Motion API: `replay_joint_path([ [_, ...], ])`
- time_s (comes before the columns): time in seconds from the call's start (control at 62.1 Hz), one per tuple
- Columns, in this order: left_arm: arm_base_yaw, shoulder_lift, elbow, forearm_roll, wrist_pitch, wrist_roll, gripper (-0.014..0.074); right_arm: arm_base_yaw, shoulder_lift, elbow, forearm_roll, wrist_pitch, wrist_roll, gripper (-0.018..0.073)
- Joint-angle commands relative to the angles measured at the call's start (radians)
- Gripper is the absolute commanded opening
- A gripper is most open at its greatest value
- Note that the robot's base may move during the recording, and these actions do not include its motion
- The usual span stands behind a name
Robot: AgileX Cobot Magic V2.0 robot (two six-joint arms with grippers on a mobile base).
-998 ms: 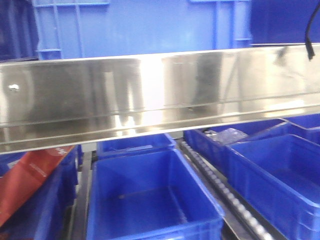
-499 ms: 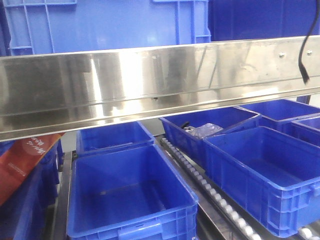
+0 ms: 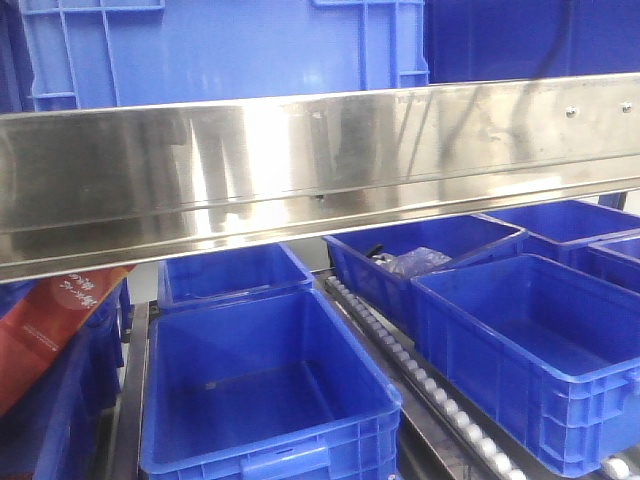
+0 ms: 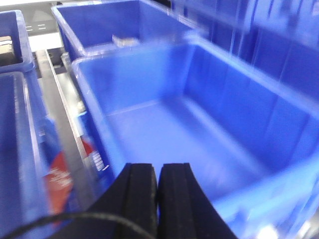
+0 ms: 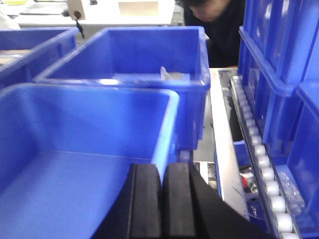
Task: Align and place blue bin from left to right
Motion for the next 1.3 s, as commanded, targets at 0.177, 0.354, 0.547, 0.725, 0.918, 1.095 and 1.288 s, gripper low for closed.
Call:
replay_joint_path([
  [0.177, 0.056, -0.172, 0.188, 0.01, -0.131, 0.032, 0.0001, 0.005, -0.032, -0.003, 0.022, 0.02, -0.015, -0.0078],
  [0.354, 0.076, -0.343, 0.368, 0.011, -0.177, 0.034, 0.0001, 0.016, -0.045, -0.003, 0.022, 0.044, -0.015, -0.0078],
  [0.547, 0.076, -0.554, 0.555, 0.029, -0.185, 0.035, 0.0001, 0.016, -0.046, -0.003, 0.022, 0.047, -0.015, -0.0078],
  [0.725, 0.076, -0.771, 0.711, 0.044, -0.185, 0.035, 0.0001, 0.016, -0.046, -0.003, 0.022, 0.014, -0.015, -0.0078],
  [0.918, 0.076, -0.934, 0.82, 0.046, -0.176, 0.035, 0.0001, 0.016, -0.046, -0.003, 0.022, -0.002, -0.015, -0.0078],
  [1.095, 0.076, -1.032, 0.887, 0.046, -0.174, 0.035, 0.0001, 0.016, -0.046, -0.003, 0.022, -0.004, -0.015, -0.0078],
  [1.288, 0.076, -1.067, 0.89, 0.046, -0.178, 0.035, 0.0001, 0.016, -0.046, -0.003, 0.022, -0.004, -0.015, -0.0078],
])
